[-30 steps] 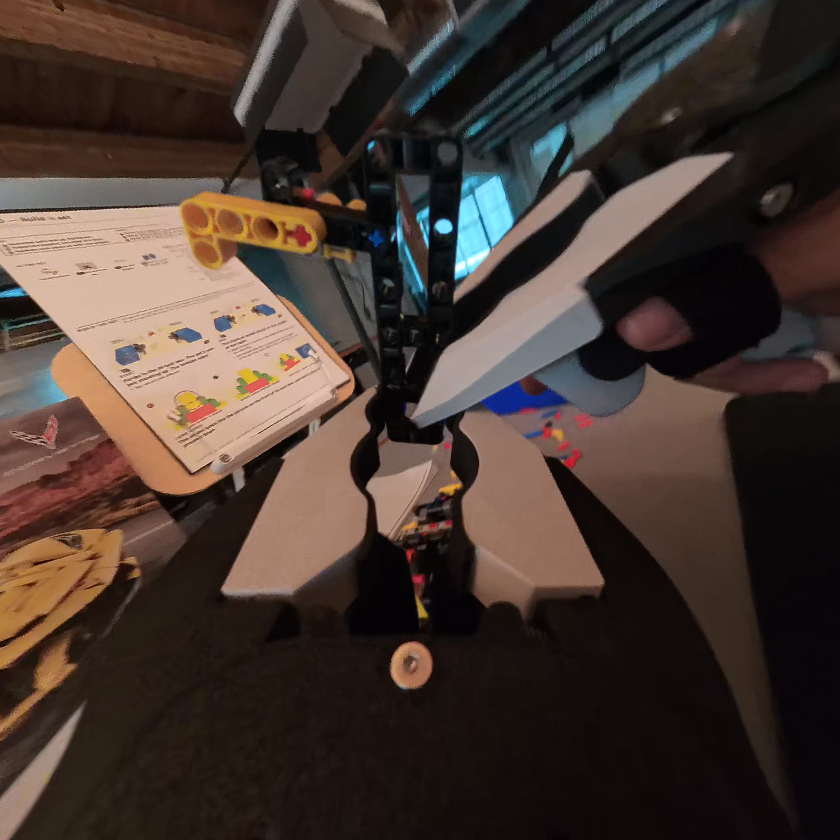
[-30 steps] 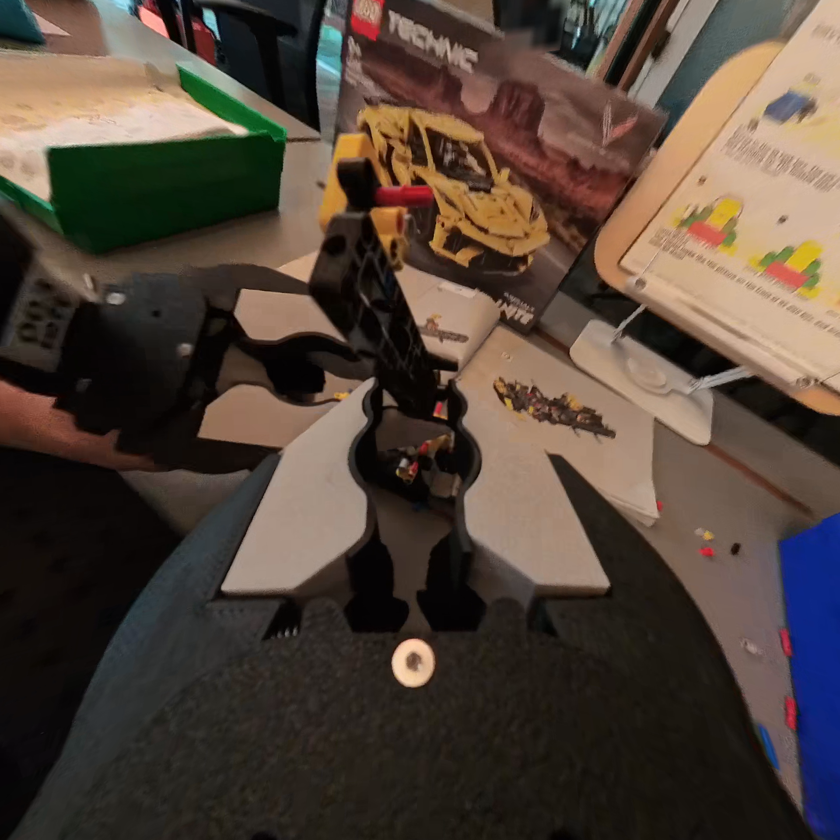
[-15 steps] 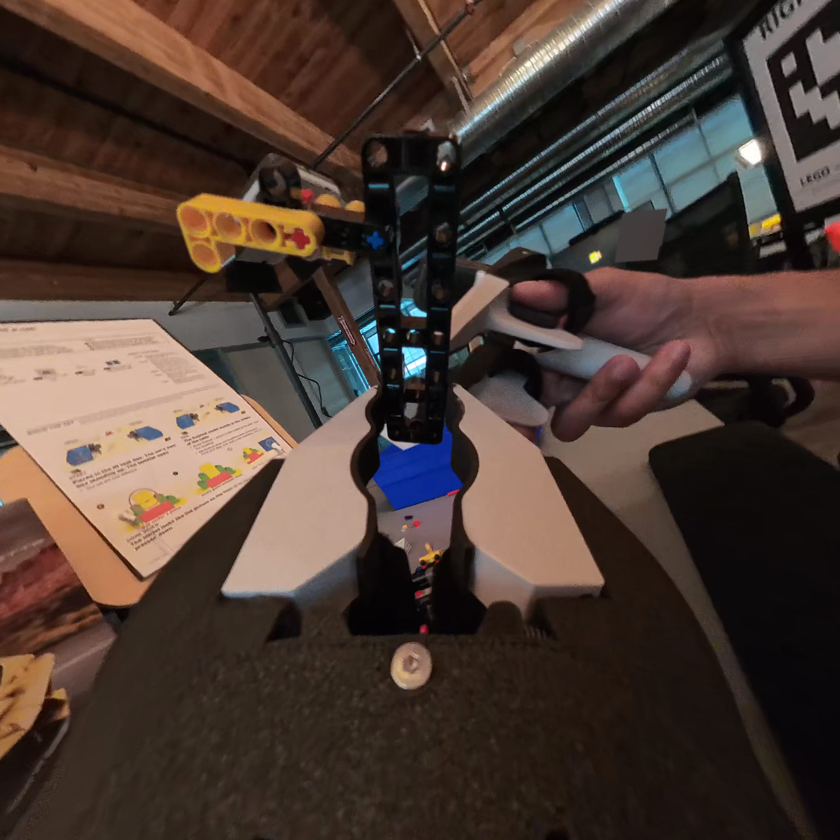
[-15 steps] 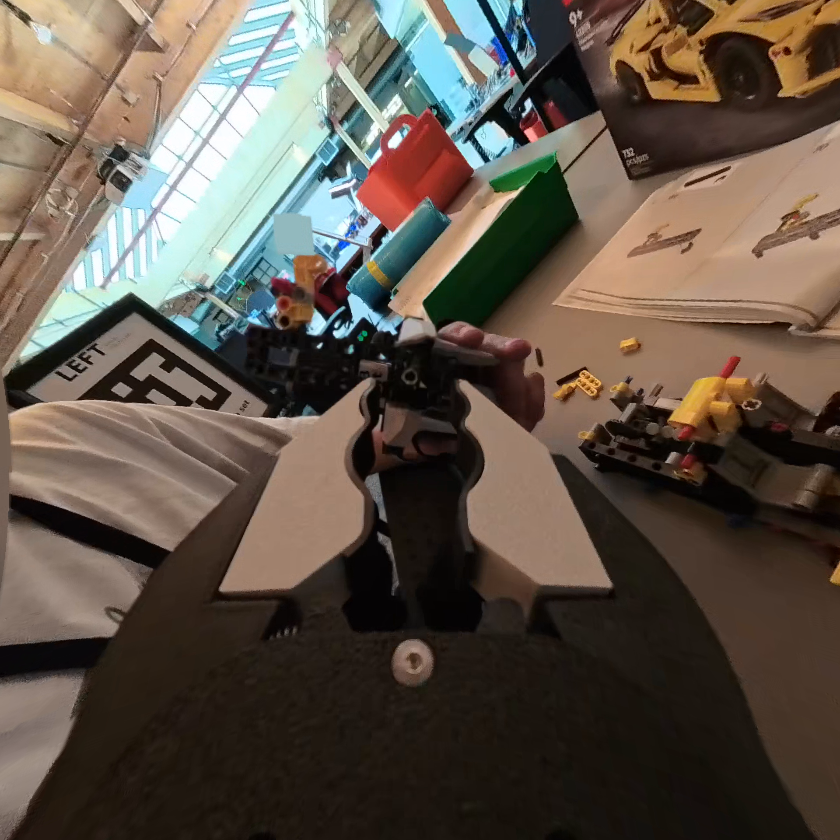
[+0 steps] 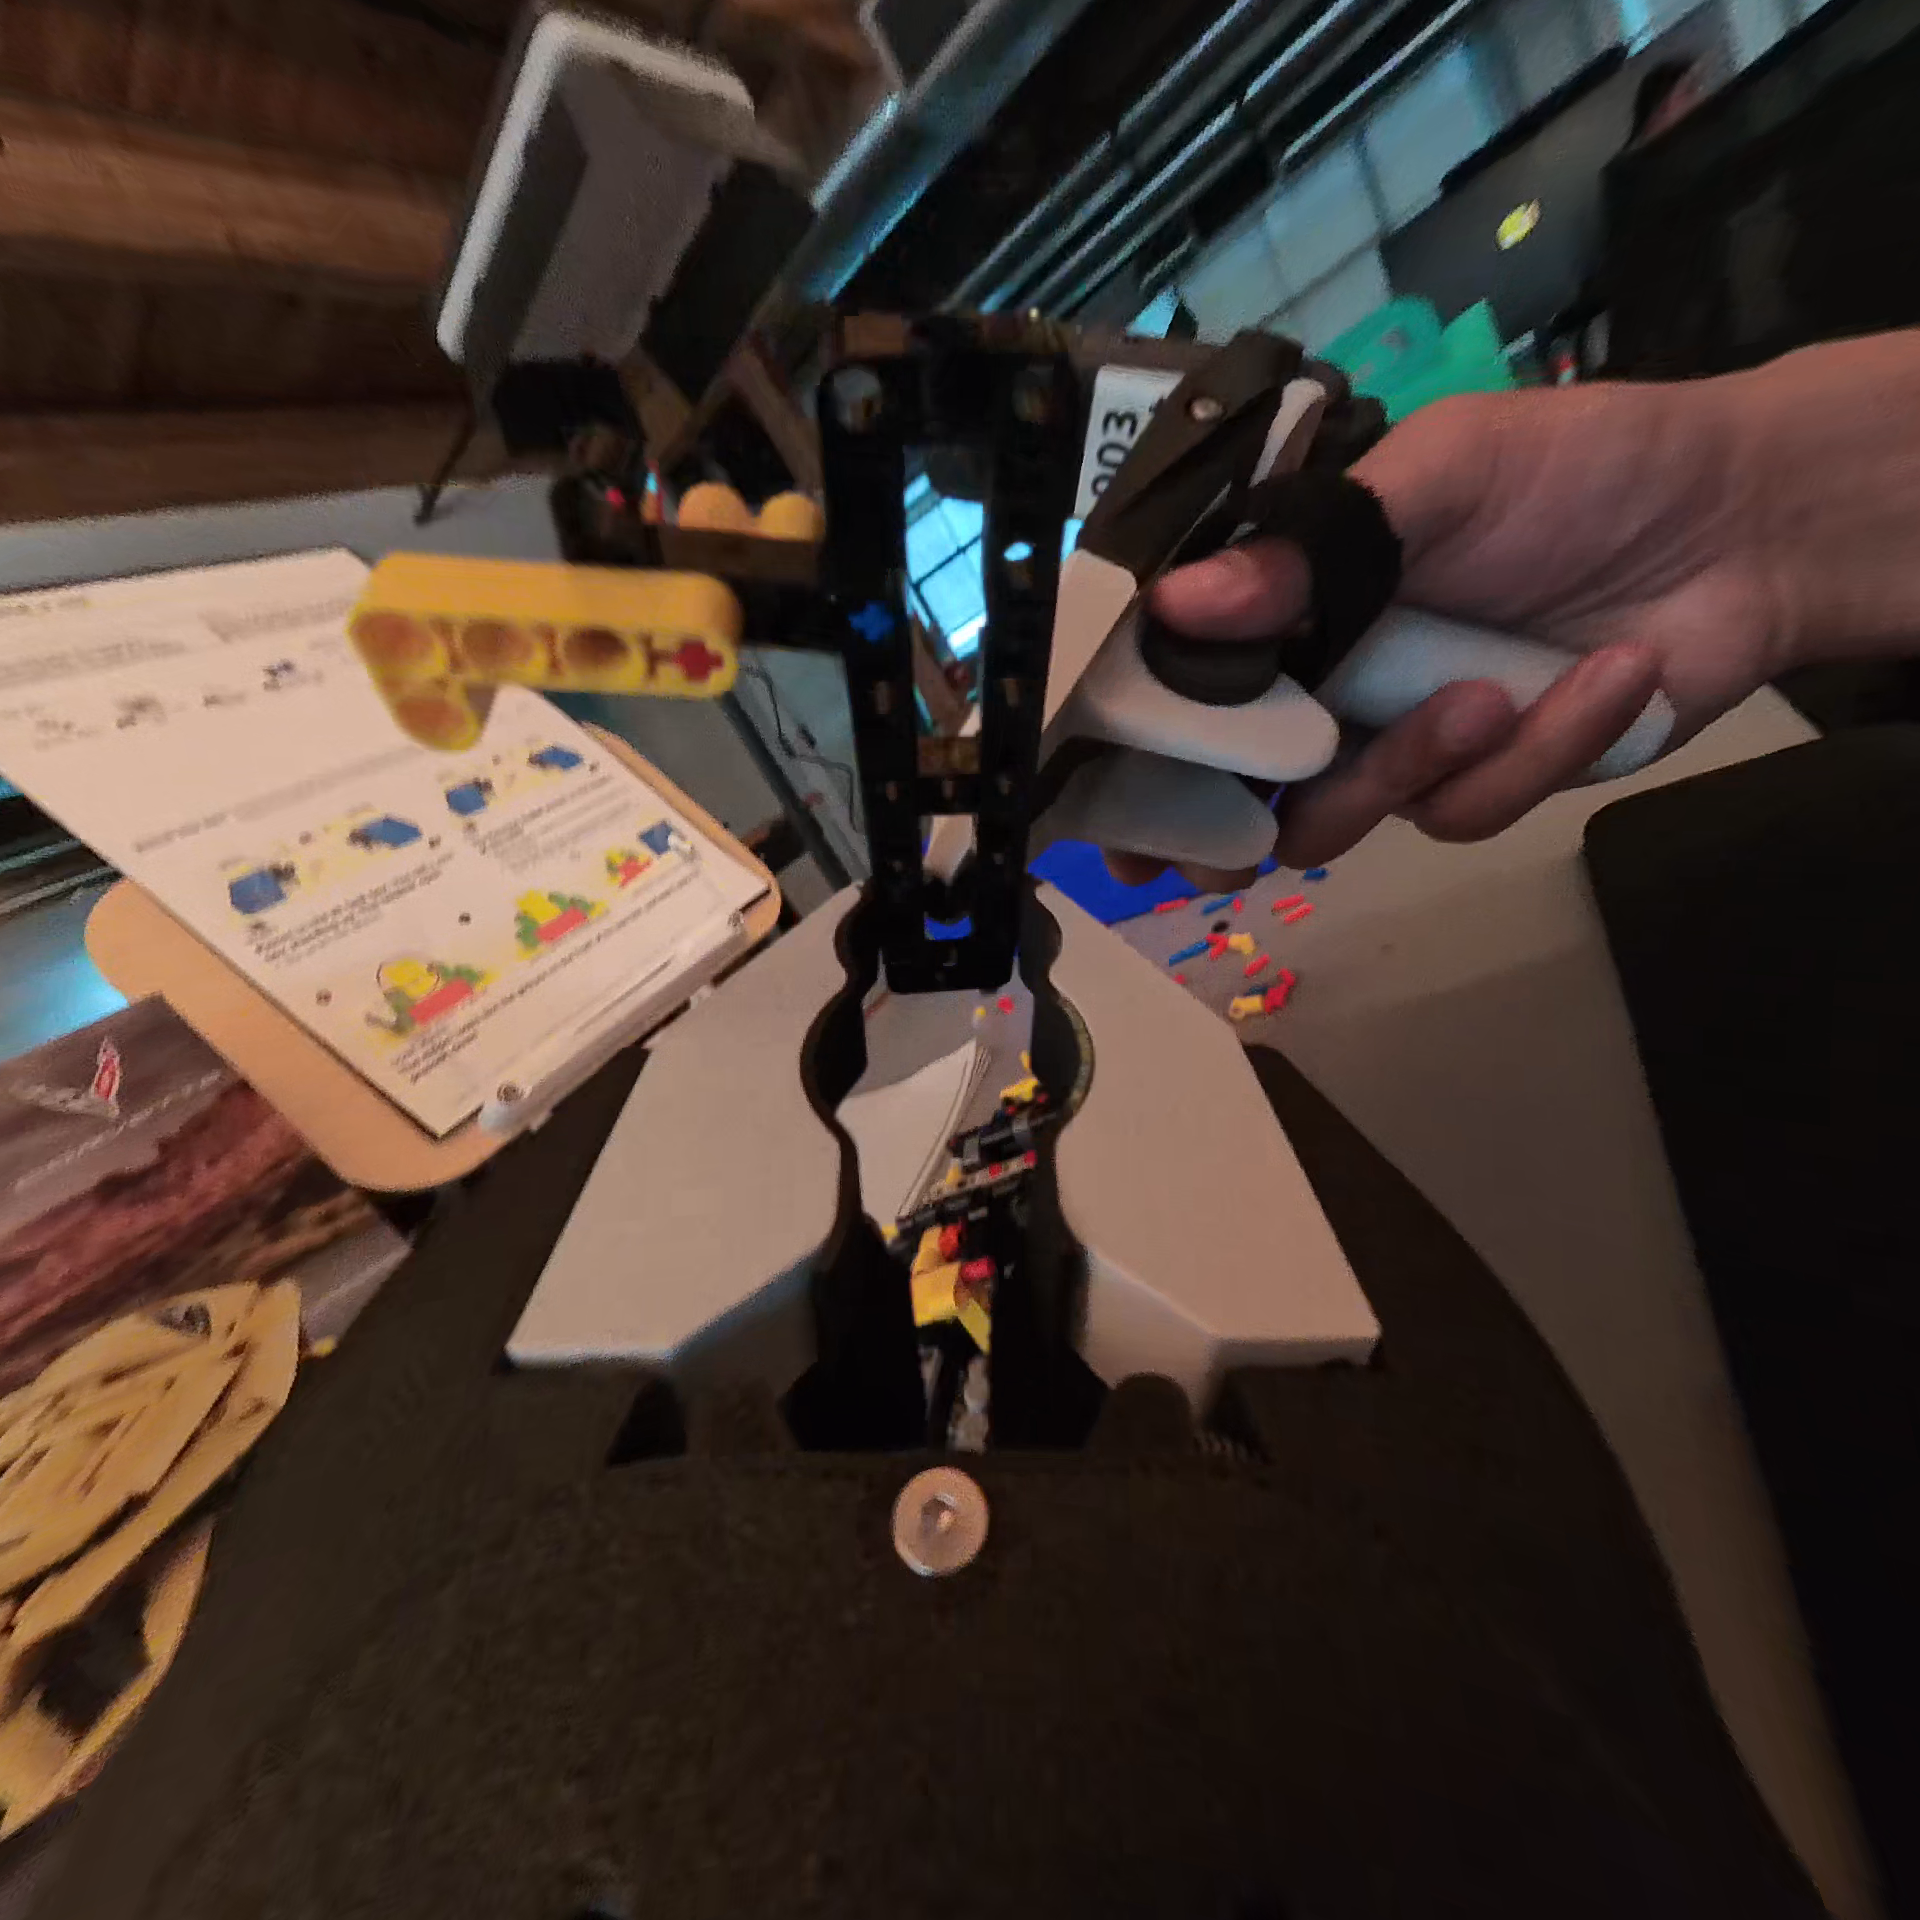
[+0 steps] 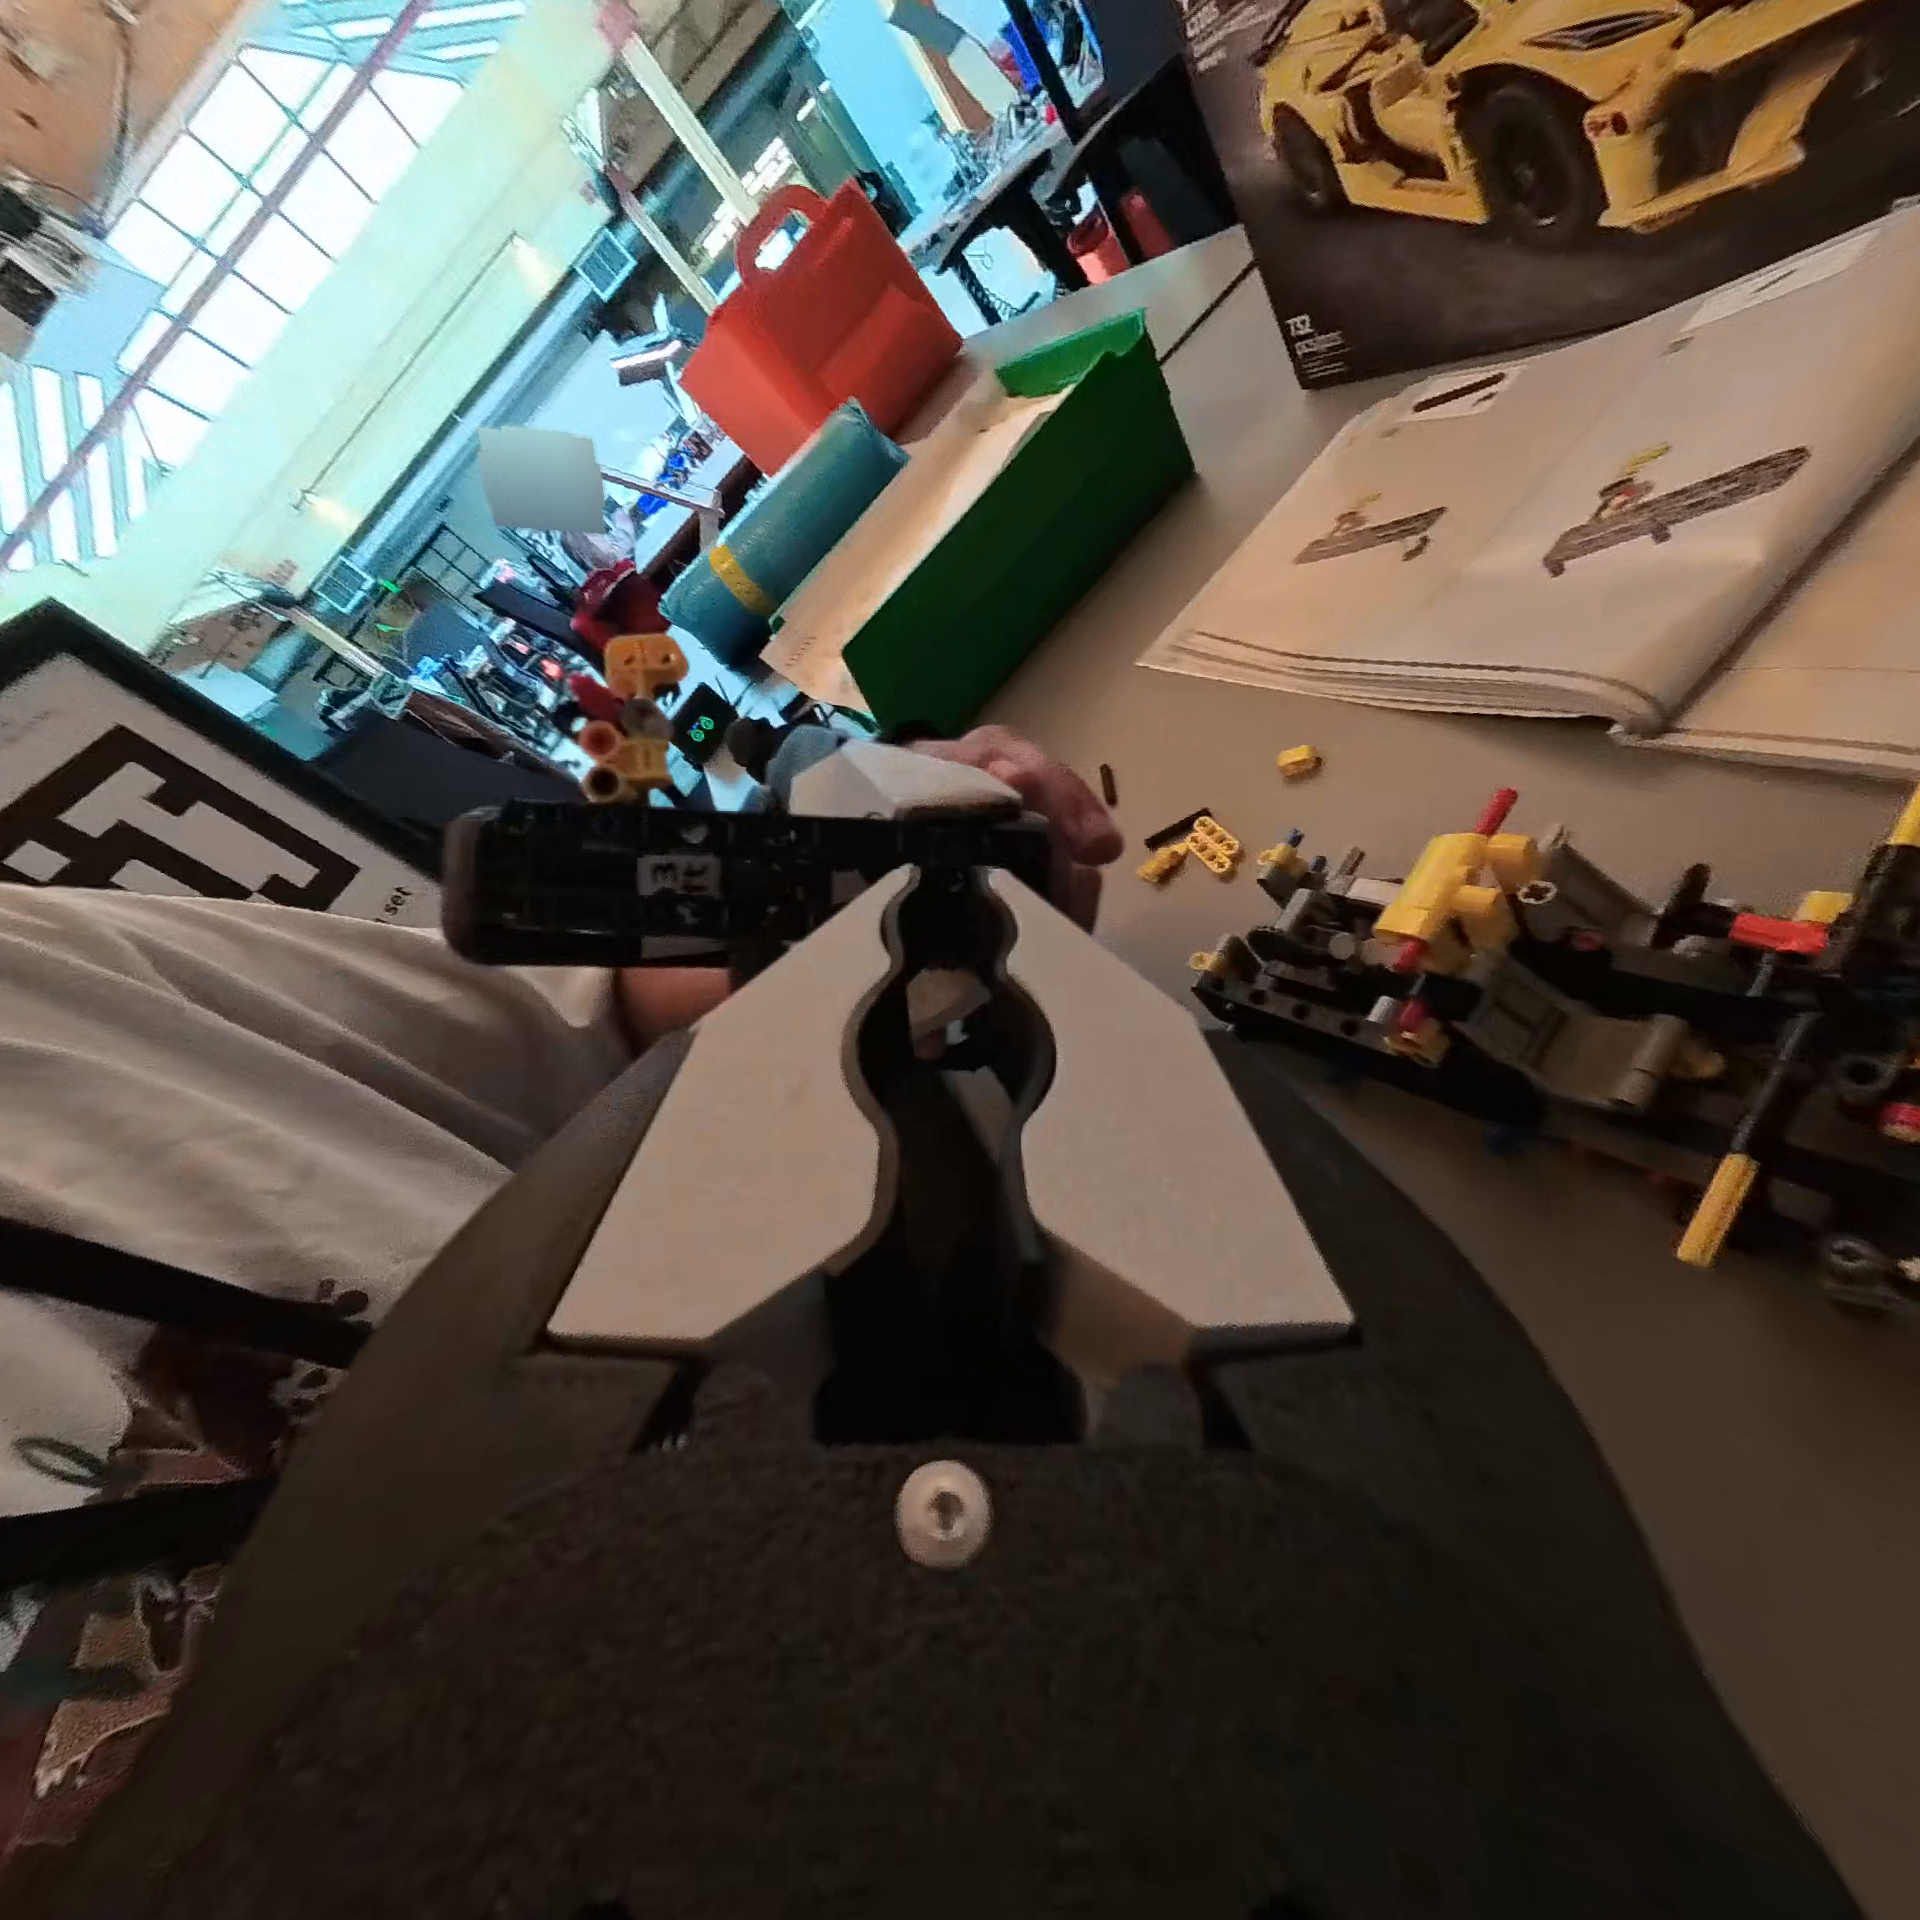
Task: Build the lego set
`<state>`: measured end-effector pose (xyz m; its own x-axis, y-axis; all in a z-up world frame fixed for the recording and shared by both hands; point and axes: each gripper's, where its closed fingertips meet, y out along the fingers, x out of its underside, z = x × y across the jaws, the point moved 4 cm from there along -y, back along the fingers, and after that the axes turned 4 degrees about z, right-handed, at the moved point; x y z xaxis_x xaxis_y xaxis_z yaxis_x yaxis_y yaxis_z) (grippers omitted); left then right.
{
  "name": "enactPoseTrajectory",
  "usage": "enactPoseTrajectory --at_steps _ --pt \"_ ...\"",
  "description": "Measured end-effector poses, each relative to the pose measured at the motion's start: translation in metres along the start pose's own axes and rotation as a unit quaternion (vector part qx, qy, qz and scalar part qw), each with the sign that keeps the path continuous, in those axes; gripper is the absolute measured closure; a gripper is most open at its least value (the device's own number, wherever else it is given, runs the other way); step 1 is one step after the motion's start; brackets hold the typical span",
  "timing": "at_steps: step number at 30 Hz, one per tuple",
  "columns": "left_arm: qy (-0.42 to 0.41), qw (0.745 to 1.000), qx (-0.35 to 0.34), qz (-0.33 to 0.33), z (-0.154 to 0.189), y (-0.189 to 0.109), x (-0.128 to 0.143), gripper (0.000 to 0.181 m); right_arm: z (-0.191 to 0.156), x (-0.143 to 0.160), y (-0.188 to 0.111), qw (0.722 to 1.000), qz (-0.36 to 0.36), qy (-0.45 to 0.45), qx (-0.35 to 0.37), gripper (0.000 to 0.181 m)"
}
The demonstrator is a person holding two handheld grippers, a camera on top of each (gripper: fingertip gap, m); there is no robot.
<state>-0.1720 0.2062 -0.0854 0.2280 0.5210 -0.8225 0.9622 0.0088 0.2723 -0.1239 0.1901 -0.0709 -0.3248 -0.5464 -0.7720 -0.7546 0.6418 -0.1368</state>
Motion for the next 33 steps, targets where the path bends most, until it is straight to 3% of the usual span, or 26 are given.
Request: enactPoseTrajectory --at_steps 5,8,11,16,21,27,30,33 --pt "-0.072 0.993 0.007 -0.09 0.0 -0.004 0.019 0.153 0.012 -0.002 -0.009 0.999 0.011 -0.014 0.045 0.175" --pt "-0.113 0.976 0.003 -0.187 -0.008 -0.015 0.051 0.155 0.037 -0.005 -0.033 0.989 0.03 -0.041 0.142 0.175" --pt "-0.178 0.961 -0.037 -0.21 -0.028 -0.033 0.062 0.156 0.078 0.025 -0.061 0.954 -0.039 -0.067 0.291 0.175" --pt "-0.289 0.926 -0.125 -0.206 -0.061 -0.068 0.07 0.155 0.103 0.073 -0.084 0.888 -0.143 -0.088 0.428 0.175" --pt "-0.35 0.894 -0.2 -0.195 -0.087 -0.093 0.077 0.155 0.115 0.093 -0.079 0.889 -0.154 -0.065 0.427 0.175" --pt "-0.335 0.879 -0.255 -0.223 -0.095 -0.114 0.08 0.155 0.118 0.09 -0.075 0.899 -0.159 -0.059 0.404 0.175" --pt "-0.358 0.866 -0.241 -0.251 -0.082 -0.121 0.084 0.155 0.118 0.087 -0.073 0.917 -0.152 -0.046 0.365 0.175" --pt "-0.381 0.86 -0.23 -0.249 -0.072 -0.124 0.081 0.155 0.113 0.063 -0.077 0.958 -0.059 -0.034 0.278 0.172"
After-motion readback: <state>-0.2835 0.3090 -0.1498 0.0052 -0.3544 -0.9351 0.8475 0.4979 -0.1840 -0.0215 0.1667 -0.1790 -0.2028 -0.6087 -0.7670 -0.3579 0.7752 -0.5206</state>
